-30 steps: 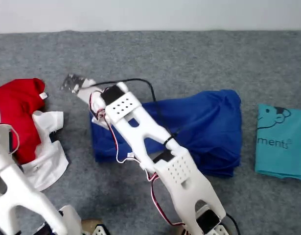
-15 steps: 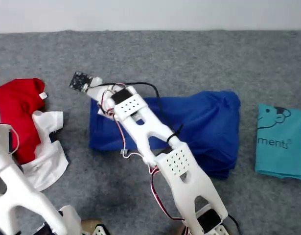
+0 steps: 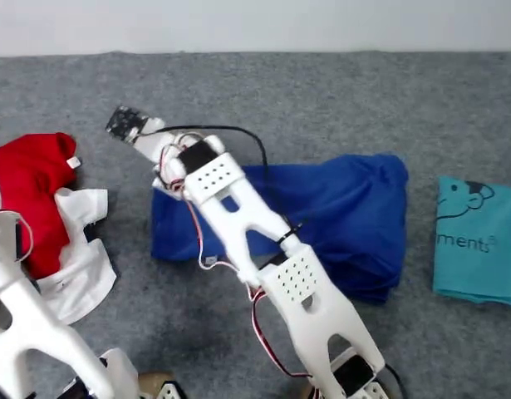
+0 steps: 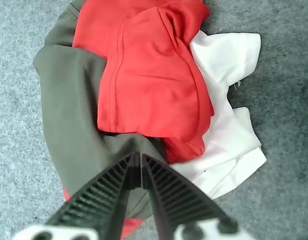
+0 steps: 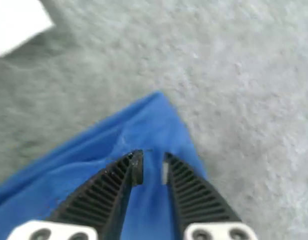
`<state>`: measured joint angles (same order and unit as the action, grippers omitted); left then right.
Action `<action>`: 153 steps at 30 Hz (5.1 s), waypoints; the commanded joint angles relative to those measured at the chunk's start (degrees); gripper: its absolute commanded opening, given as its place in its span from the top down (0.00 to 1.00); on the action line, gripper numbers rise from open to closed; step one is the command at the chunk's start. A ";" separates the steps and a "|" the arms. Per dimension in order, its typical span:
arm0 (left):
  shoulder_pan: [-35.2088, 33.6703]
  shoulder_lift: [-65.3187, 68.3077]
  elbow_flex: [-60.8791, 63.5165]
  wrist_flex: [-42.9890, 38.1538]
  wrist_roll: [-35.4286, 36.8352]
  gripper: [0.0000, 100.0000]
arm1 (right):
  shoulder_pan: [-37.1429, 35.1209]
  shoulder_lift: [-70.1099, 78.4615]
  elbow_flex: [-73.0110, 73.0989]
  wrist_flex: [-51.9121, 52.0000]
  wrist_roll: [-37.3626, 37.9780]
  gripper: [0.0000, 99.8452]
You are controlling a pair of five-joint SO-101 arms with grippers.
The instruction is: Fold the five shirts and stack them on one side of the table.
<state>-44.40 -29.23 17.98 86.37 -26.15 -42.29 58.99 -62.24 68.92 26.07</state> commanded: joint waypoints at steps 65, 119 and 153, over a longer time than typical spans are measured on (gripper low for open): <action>33.67 -1.41 -0.40 3.34 10.11 0.98 | 21.58 -15.08 -14.86 34.24 -7.38 0.99; 39.12 19.34 -13.05 9.14 12.22 0.98 | 21.67 -63.78 91.96 15.60 -8.53 0.99; 39.03 19.52 -13.05 9.14 12.13 0.98 | 25.36 -58.51 76.40 21.93 -6.51 0.99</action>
<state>-4.92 -6.64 7.34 95.16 -13.85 -19.60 8.00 15.56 88.88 19.38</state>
